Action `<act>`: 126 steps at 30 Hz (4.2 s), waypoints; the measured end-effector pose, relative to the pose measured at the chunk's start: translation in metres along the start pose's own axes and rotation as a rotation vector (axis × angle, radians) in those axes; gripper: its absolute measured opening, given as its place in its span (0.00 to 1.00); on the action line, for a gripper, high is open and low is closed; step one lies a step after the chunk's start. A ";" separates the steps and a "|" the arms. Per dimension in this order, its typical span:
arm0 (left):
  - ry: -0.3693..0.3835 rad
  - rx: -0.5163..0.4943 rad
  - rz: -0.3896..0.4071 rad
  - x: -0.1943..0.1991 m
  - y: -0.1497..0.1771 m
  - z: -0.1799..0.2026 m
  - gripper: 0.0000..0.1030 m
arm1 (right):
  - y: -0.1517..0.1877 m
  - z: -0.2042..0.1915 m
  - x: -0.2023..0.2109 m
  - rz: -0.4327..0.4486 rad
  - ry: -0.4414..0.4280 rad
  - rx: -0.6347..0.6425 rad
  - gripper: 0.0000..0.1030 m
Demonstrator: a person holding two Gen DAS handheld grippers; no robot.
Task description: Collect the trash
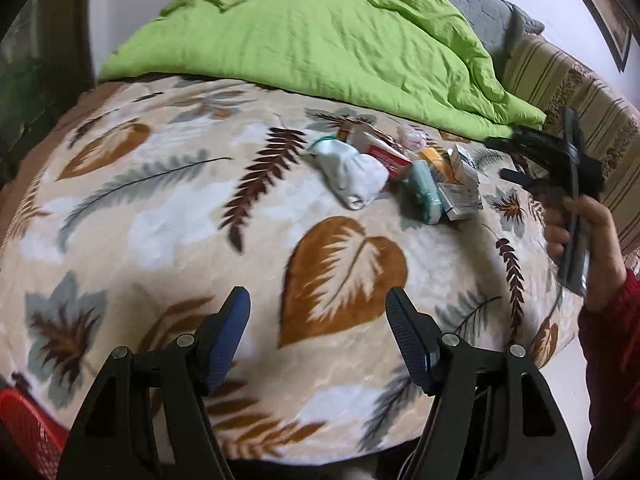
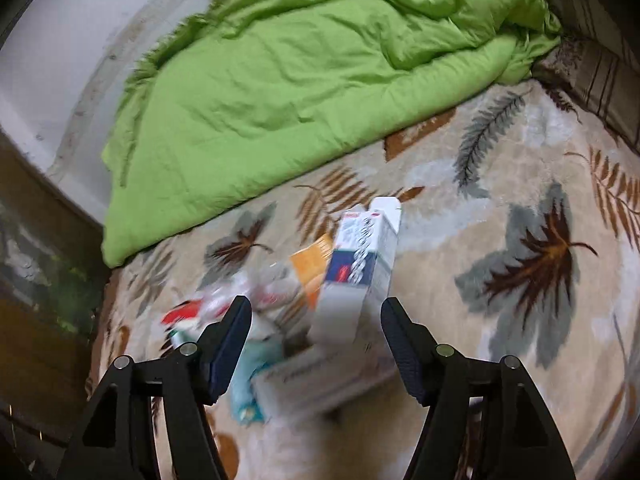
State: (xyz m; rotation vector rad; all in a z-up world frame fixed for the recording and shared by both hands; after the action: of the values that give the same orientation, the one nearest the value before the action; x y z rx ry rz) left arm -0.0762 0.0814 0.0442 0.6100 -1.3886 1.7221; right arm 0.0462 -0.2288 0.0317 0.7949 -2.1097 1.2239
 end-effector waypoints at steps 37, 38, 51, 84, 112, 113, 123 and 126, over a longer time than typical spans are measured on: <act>-0.025 0.009 -0.028 -0.161 -0.093 0.052 0.19 | 0.095 -0.068 0.057 0.174 -0.142 0.235 0.35; -0.021 0.004 -0.010 -0.152 -0.090 0.050 0.19 | 0.102 -0.073 0.055 0.171 -0.141 0.254 0.35; -0.148 -0.071 0.292 -0.024 -0.007 -0.002 0.19 | 0.168 -0.131 0.039 0.184 -0.093 0.540 0.35; -0.272 -0.044 0.374 -0.001 0.005 -0.018 0.20 | 0.178 -0.147 0.055 0.260 -0.045 0.618 0.35; -0.263 -0.018 0.357 -0.007 0.005 -0.024 0.20 | 0.178 -0.149 0.049 0.243 -0.064 0.615 0.35; -0.262 -0.018 0.358 -0.007 0.005 -0.024 0.20 | 0.178 -0.149 0.049 0.242 -0.063 0.615 0.35; -0.263 -0.014 0.353 -0.009 0.007 -0.026 0.20 | 0.178 -0.150 0.047 0.240 -0.065 0.617 0.35; -0.262 -0.014 0.353 -0.009 0.006 -0.026 0.20 | 0.178 -0.150 0.047 0.240 -0.065 0.616 0.35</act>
State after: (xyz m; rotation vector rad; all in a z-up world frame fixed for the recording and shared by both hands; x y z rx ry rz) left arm -0.0737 0.1029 0.0271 0.6281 -1.7756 1.9572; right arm -0.0889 -0.0331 0.0301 0.8521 -1.9254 2.0541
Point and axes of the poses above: each gripper's, at about its wrist camera, not at the fingertips, and x roughly against the way its jaws point, z to its right, y to its underside, the point moved 8 cm from there along -x, roughly the way its jaws point, and after that the axes turned 7 degrees about x, right-handed, at the moved point
